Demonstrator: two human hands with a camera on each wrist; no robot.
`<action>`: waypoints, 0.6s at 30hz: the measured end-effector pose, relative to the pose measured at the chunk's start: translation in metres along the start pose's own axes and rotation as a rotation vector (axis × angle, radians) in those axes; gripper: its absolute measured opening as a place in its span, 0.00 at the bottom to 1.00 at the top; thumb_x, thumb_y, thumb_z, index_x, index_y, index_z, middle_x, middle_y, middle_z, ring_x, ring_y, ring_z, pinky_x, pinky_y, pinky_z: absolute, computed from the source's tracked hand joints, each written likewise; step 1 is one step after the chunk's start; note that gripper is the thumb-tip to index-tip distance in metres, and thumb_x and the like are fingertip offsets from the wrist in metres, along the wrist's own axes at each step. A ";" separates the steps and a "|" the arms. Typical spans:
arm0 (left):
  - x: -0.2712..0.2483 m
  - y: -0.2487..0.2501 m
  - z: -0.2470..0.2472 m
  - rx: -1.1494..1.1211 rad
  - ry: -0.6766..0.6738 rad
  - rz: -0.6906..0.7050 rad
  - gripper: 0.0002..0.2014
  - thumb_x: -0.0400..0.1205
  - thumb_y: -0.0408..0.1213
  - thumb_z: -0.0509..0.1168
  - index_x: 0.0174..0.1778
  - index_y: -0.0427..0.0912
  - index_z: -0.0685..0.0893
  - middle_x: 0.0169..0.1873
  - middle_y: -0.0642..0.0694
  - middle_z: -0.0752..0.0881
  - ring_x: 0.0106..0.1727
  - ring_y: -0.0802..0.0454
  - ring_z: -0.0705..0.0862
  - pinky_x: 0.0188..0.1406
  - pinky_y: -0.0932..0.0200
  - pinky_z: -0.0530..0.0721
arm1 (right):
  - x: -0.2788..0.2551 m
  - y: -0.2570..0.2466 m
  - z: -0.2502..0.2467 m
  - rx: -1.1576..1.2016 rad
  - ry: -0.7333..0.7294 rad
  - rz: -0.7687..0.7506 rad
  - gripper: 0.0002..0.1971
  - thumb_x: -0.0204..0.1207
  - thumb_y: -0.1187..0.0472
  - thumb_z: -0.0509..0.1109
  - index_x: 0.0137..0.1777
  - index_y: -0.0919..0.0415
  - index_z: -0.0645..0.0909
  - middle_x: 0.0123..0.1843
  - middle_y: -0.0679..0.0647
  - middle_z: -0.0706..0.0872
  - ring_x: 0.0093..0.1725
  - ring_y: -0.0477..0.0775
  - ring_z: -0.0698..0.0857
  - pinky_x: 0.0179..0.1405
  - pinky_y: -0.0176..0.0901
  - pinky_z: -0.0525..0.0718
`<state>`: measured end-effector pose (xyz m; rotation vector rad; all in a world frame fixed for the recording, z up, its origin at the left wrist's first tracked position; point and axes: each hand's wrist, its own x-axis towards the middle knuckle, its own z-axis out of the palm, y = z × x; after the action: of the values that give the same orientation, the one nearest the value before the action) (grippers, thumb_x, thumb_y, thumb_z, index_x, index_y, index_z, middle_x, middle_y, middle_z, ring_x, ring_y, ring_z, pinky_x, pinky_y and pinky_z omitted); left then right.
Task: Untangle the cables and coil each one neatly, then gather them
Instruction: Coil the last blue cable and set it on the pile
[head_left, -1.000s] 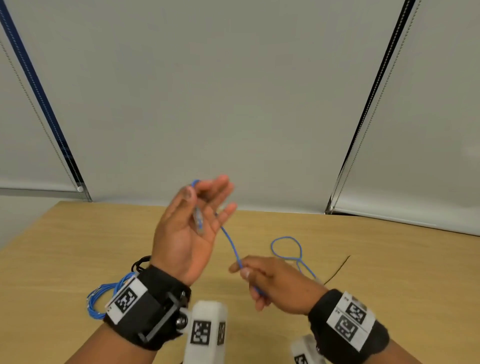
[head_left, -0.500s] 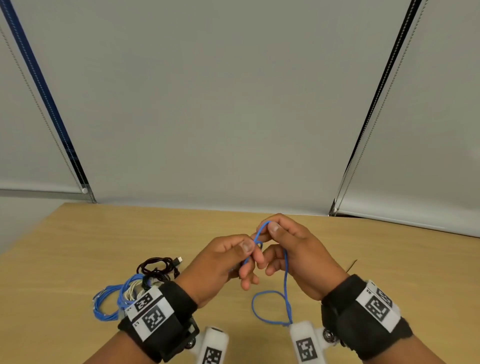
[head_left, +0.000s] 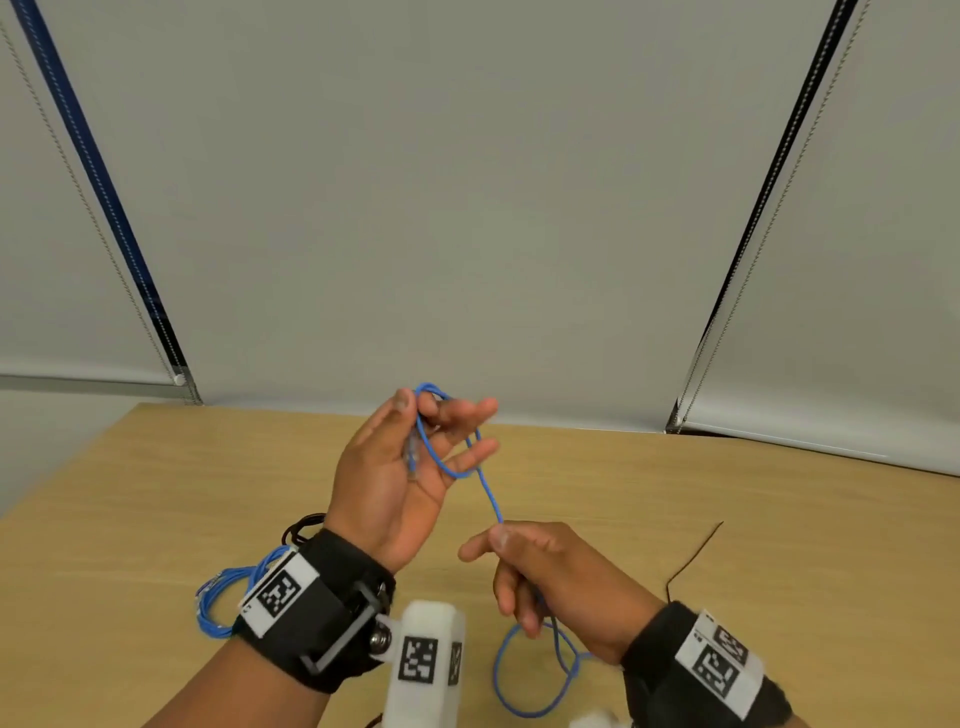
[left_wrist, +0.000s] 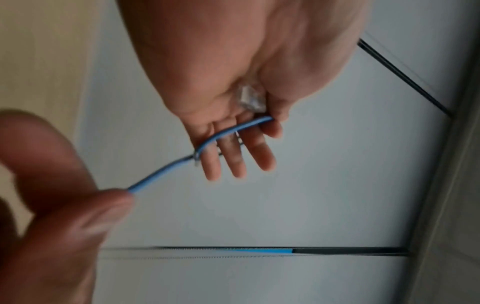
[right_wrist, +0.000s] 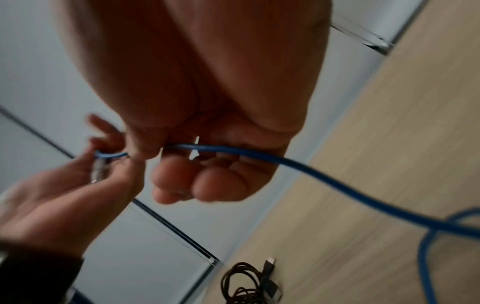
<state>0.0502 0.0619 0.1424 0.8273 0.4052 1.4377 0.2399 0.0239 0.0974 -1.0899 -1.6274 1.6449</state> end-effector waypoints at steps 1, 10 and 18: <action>0.003 0.001 -0.003 0.020 0.061 0.051 0.14 0.91 0.43 0.56 0.44 0.40 0.80 0.47 0.37 0.91 0.69 0.30 0.85 0.62 0.31 0.86 | -0.001 0.000 0.003 -0.061 -0.009 0.005 0.16 0.86 0.43 0.63 0.60 0.49 0.88 0.32 0.53 0.84 0.25 0.51 0.79 0.30 0.41 0.80; -0.002 -0.017 -0.031 1.328 0.078 0.305 0.15 0.86 0.48 0.58 0.44 0.52 0.90 0.40 0.56 0.92 0.45 0.56 0.89 0.48 0.56 0.84 | -0.009 -0.020 0.003 -0.234 0.038 -0.121 0.10 0.84 0.48 0.60 0.53 0.49 0.82 0.30 0.47 0.81 0.26 0.50 0.77 0.32 0.46 0.80; -0.025 -0.033 -0.012 0.724 -0.180 -0.115 0.20 0.84 0.55 0.58 0.37 0.44 0.85 0.20 0.48 0.75 0.26 0.45 0.82 0.51 0.45 0.85 | -0.003 -0.037 -0.022 -0.118 0.306 -0.302 0.11 0.87 0.56 0.61 0.54 0.49 0.86 0.50 0.42 0.90 0.34 0.49 0.85 0.35 0.45 0.86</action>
<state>0.0618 0.0428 0.1057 1.4721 0.8431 1.0913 0.2546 0.0363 0.1360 -1.0347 -1.6076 1.1419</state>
